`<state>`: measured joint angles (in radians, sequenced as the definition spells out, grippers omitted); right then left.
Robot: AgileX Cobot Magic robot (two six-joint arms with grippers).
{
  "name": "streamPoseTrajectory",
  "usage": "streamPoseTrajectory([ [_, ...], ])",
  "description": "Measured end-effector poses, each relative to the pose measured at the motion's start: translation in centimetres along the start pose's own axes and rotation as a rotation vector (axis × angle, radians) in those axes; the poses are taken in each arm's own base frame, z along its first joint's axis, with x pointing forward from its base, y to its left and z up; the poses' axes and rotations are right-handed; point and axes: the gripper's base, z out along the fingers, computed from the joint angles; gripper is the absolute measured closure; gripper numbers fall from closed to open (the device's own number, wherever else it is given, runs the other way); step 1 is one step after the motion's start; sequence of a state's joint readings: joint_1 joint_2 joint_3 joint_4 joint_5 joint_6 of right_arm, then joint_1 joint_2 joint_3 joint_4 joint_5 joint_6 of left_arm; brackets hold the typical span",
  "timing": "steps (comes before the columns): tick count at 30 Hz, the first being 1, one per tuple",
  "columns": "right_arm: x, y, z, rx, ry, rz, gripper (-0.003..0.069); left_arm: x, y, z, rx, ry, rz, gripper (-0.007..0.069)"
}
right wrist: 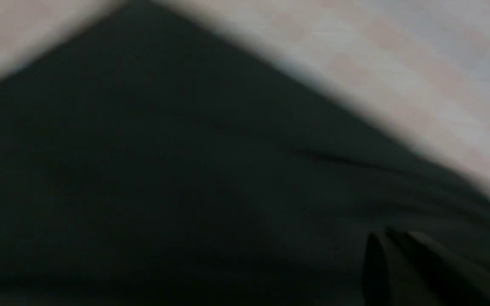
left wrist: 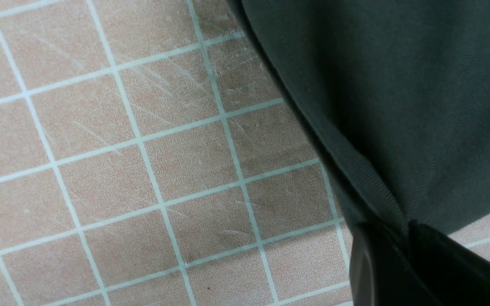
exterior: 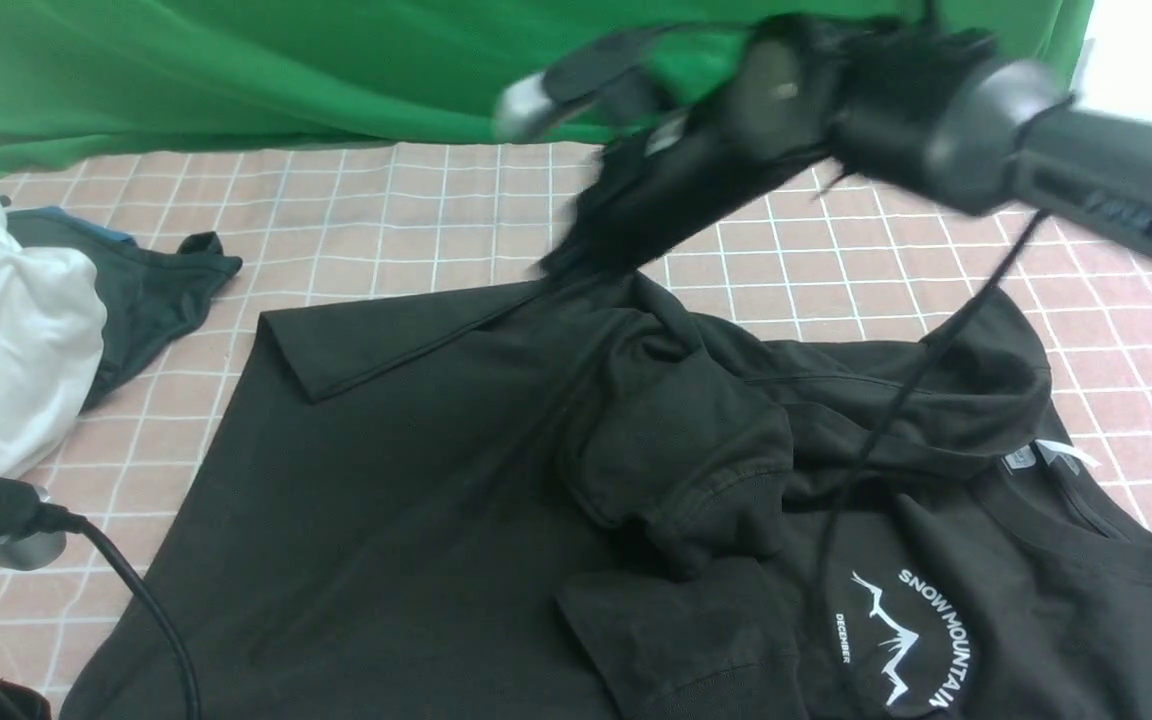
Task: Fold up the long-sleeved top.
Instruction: Spread the long sleeves with your arms and place them on the tabletop
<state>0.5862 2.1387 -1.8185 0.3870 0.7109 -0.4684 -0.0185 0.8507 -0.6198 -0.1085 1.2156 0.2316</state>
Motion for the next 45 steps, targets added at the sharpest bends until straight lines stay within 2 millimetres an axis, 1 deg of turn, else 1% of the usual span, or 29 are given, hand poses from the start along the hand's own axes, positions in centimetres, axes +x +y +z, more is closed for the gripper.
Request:
streamPoseTrajectory([
  [2, -0.7, 3.6, 1.6, -0.061, -0.001, -0.064, 0.0605, 0.0, 0.0, 0.0, 0.000, 0.000, 0.000, 0.0574],
  [3, -1.2, 5.5, 2.8, -0.090, -0.007, -0.102, 0.0605, 0.0, 0.0, 0.0, 0.000, 0.000, 0.000, 0.0574],
  [4, -1.3, 5.7, 3.0, -0.093, -0.008, -0.106, 0.0605, 0.0, 0.0, 0.0, 0.000, 0.000, 0.000, 0.0574],
  [5, -1.8, 6.9, 4.4, -0.111, -0.020, -0.129, 0.0605, 0.0, 0.0, 0.0, 0.000, 0.000, 0.000, 0.0574],
  [6, -2.2, 7.3, 5.6, -0.117, -0.031, -0.135, 0.0605, 0.0, 0.0, 0.0, -0.001, 0.000, 0.000, 0.0574],
  [7, -2.2, 7.5, 5.8, -0.120, -0.033, -0.134, 0.0605, 0.0, 0.0, 0.0, -0.001, 0.000, 0.000, 0.0574],
  [8, -2.8, 7.5, 6.7, -0.123, -0.045, -0.131, 0.0605, 0.0, 0.0, 0.0, -0.001, 0.000, 0.000, 0.0574],
  [10, -2.7, 7.1, 8.6, -0.133, -0.015, -0.112, 0.0605, 0.0, 0.0, 0.0, -0.001, 0.000, 0.000, 0.0574],
  [11, -2.8, 6.8, 9.1, -0.137, -0.004, -0.106, 0.0605, 0.0, 0.0, 0.0, -0.001, 0.000, 0.000, 0.0574],
  [13, -2.2, 6.3, 10.3, -0.155, 0.059, -0.083, 0.0605, 0.0, 0.0, 0.0, -0.002, 0.000, 0.001, 0.0574],
  [16, -1.6, 5.8, 11.0, -0.173, 0.122, -0.065, 0.0605, 0.0, 0.0, 0.0, -0.003, 0.001, 0.001, 0.0574],
  [21, -1.3, 5.7, 11.3, -0.173, 0.156, -0.041, 0.0605, 0.0, 0.0, 0.0, -0.002, 0.001, 0.002, 0.0574],
  [26, -1.1, 5.4, 12.4, -0.146, 0.121, -0.027, 0.0605, 0.0, 0.0, 0.0, -0.002, 0.001, 0.002, 0.0574],
  [28, -0.8, 5.0, 13.4, -0.132, 0.096, 0.001, 0.0605, 0.0, 0.0, 0.0, -0.001, 0.000, 0.001, 0.0574],
  [36, -1.5, 4.1, 15.0, -0.069, -0.075, 0.063, 0.0605, 0.0, 0.0, 0.0, 0.000, 0.000, 0.001, 0.0574],
  [39, -2.4, 3.4, 15.5, -0.008, -0.234, 0.055, 0.0605, 0.0, 0.0, 0.0, 0.000, 0.000, 0.001, 0.0574],
  [40, -2.5, 3.3, 15.5, -0.002, -0.248, 0.056, 0.0605, 0.0, 0.0, 0.0, 0.000, 0.000, 0.001, 0.0574],
  [41, -2.8, 3.1, 15.6, 0.020, -0.305, 0.048, 0.0603, 0.0, 0.0, 0.0, 0.000, 0.000, 0.001, 0.0574],
  [42, -3.6, 2.5, 15.4, 0.061, -0.417, 0.048, 0.0599, 0.0, 0.0, 0.0, 0.000, 0.000, 0.001, 0.0574],
  [45, -4.6, 1.1, 14.9, 0.120, -0.580, 0.083, 0.0581, 0.0, 0.0, 0.0, -0.001, 0.000, 0.001, 0.0574],
])
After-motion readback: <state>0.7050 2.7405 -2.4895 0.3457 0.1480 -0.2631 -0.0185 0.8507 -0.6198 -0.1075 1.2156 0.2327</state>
